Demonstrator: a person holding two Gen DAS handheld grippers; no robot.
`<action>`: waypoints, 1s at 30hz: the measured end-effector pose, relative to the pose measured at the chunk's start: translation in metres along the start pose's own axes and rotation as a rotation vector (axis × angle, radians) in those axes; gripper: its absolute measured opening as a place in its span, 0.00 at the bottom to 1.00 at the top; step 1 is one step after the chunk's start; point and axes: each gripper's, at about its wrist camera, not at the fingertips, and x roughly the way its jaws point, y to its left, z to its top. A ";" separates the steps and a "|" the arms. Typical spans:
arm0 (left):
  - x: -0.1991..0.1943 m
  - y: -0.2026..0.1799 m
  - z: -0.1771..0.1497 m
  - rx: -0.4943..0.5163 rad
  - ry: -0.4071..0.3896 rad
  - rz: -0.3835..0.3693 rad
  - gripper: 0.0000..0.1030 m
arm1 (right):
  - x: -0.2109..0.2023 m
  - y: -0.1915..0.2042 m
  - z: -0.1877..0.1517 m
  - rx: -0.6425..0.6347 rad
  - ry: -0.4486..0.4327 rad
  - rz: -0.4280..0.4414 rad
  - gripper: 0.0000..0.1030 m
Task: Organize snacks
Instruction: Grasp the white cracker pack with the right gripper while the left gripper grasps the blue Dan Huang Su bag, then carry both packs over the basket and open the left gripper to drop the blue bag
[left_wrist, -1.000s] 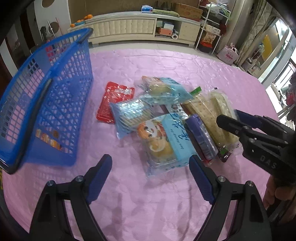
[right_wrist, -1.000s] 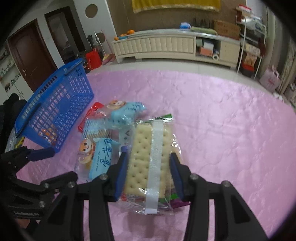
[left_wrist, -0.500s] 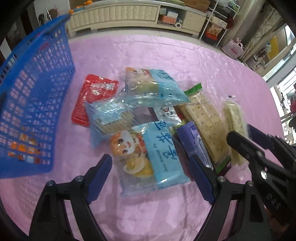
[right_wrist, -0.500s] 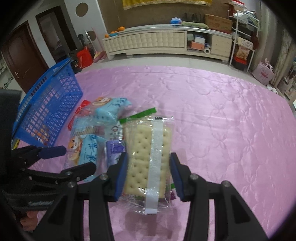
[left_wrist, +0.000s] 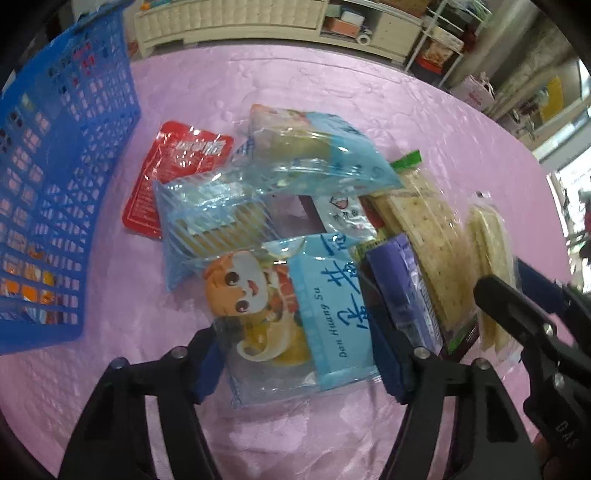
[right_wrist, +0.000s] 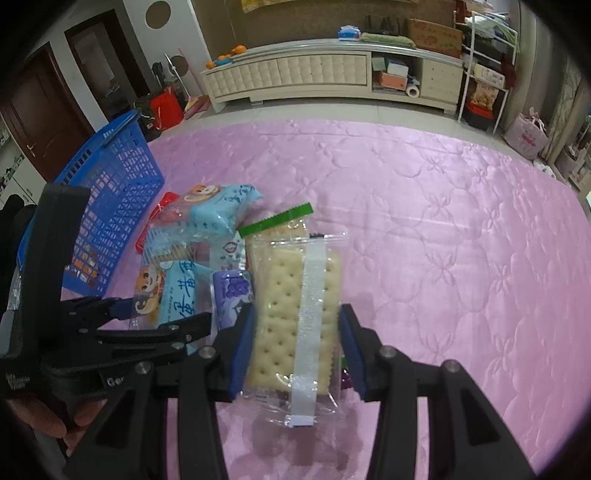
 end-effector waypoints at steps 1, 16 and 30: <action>-0.001 -0.001 -0.002 0.012 -0.001 0.006 0.63 | 0.001 0.002 0.000 -0.004 0.003 0.001 0.48; -0.068 0.019 -0.044 0.085 -0.107 -0.078 0.61 | -0.026 0.050 -0.011 -0.094 0.005 -0.018 0.48; -0.144 0.056 -0.058 0.116 -0.226 -0.134 0.62 | -0.085 0.100 -0.018 -0.002 -0.052 -0.009 0.48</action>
